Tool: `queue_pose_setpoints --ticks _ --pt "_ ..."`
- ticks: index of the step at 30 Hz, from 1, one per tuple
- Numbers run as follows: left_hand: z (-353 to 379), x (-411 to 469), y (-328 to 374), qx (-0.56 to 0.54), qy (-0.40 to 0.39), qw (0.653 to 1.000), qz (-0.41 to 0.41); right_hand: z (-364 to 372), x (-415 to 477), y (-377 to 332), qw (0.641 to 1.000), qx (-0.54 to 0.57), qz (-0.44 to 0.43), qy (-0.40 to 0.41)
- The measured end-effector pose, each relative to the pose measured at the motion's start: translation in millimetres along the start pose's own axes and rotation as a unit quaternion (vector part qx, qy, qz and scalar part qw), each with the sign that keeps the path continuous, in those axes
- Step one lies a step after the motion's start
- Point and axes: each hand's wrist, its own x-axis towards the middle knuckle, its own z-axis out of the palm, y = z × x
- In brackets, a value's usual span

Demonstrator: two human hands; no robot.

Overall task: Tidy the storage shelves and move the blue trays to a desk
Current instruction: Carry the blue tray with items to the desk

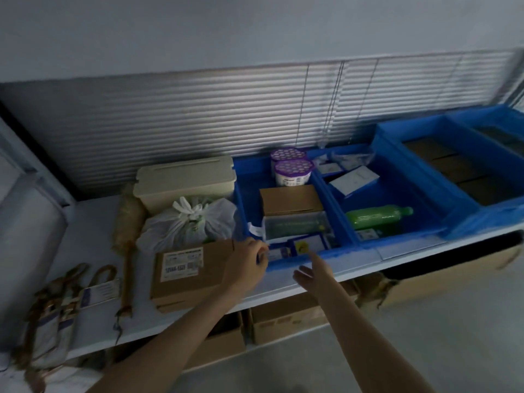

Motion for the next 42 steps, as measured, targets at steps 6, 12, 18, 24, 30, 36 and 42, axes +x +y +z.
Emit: queue_pose_setpoints --ticks 6,12,18,24,30,36,42 --pt "4.4 5.8 13.6 0.024 -0.016 0.997 -0.076 -2.7 26.9 -20.3 0.997 0.053 0.034 -0.035" --pt "6.2 8.6 3.5 0.044 -0.039 0.994 -0.095 -0.3 31.1 -16.4 0.999 0.037 0.01 -0.002" --pt "-0.4 13.2 -11.4 0.023 -0.034 0.998 -0.054 8.3 20.3 -16.0 0.999 0.01 -0.02 0.036" --pt "-18.0 37.9 -29.4 -0.016 -0.025 1.0 0.007 -7.1 4.7 2.1 0.985 0.035 -0.067 0.153" --pt "-16.0 39.6 -18.1 -0.015 -0.041 0.998 0.051 -60.4 -24.4 48.1 0.953 0.069 -0.12 0.269" --pt "7.7 17.1 18.0 -0.01 -0.084 0.991 0.1 -128.3 -74.0 84.2 0.93 0.071 -0.135 0.336" --pt "16.7 12.1 43.1 0.058 -0.092 0.988 0.106 -187.8 -96.0 107.8 0.93 0.092 -0.114 0.337"
